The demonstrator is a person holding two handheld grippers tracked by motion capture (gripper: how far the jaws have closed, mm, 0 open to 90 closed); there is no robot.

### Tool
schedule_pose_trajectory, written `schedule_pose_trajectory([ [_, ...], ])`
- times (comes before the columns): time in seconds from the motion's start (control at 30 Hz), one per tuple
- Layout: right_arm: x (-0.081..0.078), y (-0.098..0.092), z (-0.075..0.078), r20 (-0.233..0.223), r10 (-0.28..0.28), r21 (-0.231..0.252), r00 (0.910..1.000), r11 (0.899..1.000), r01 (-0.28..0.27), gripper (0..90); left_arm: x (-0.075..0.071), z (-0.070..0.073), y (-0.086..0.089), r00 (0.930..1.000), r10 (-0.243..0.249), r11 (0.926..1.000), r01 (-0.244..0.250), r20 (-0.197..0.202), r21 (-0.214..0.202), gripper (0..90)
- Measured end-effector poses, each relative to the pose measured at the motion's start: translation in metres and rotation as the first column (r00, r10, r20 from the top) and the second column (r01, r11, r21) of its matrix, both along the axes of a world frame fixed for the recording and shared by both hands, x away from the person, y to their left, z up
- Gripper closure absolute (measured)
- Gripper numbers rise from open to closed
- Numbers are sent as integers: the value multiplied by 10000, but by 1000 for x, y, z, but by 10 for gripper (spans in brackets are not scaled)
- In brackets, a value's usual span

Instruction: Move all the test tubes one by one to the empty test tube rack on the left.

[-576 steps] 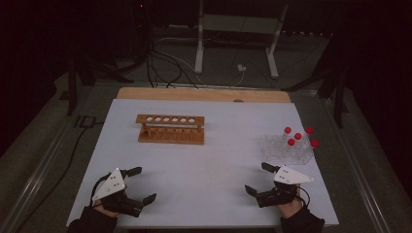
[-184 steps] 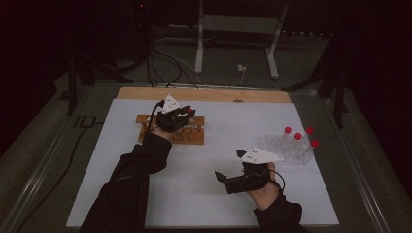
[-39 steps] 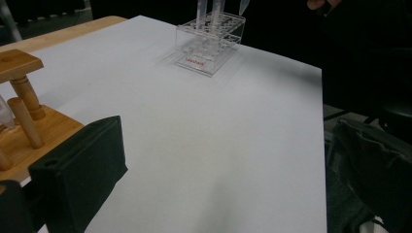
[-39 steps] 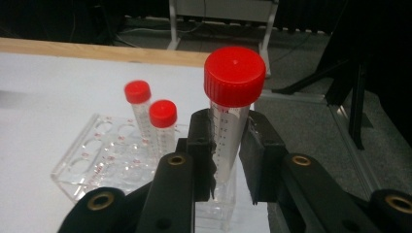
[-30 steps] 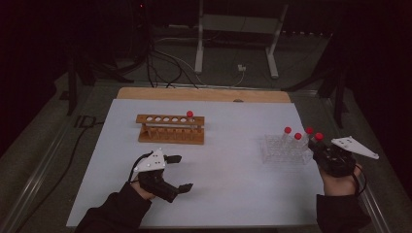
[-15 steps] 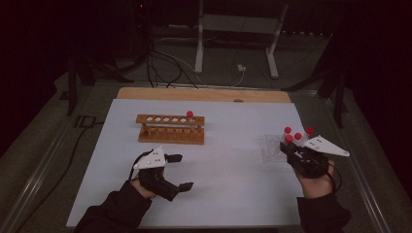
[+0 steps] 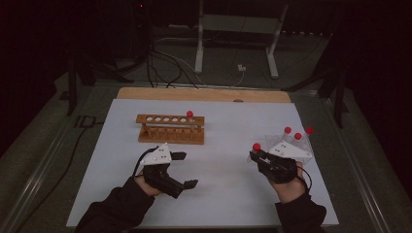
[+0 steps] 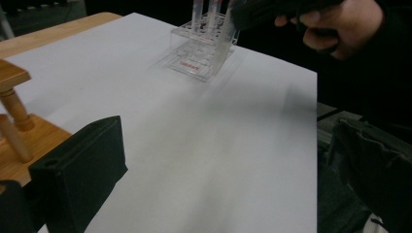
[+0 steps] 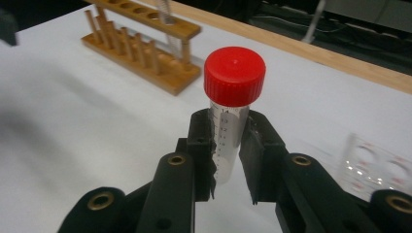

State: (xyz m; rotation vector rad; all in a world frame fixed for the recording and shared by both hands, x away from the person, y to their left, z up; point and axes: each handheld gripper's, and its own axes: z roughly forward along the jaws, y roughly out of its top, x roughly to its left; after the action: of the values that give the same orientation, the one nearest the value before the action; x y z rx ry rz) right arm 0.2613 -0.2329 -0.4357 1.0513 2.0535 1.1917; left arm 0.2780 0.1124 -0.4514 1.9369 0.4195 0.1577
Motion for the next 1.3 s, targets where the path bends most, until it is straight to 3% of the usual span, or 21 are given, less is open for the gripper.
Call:
schedule_pose_trajectory([
  [0.27,-8,28,-11,-148,1056,-134,9943,9943,-1058,753,2,11,-16,9998,-118,9999,118,169,34,35],
  [0.6,-14,56,-19,-468,1972,-188,9793,9800,-1982,752,5,23,-40,9976,-506,9986,511,482,-93,85],
  [0.83,-18,67,-20,-539,2400,-186,9693,9703,-2413,752,6,27,-55,9937,-851,9963,855,731,-28,246],
  [1.3,-20,71,-20,-603,2549,-160,9651,9665,-2563,752,5,16,-68,9908,-728,9965,676,1142,488,548],
])
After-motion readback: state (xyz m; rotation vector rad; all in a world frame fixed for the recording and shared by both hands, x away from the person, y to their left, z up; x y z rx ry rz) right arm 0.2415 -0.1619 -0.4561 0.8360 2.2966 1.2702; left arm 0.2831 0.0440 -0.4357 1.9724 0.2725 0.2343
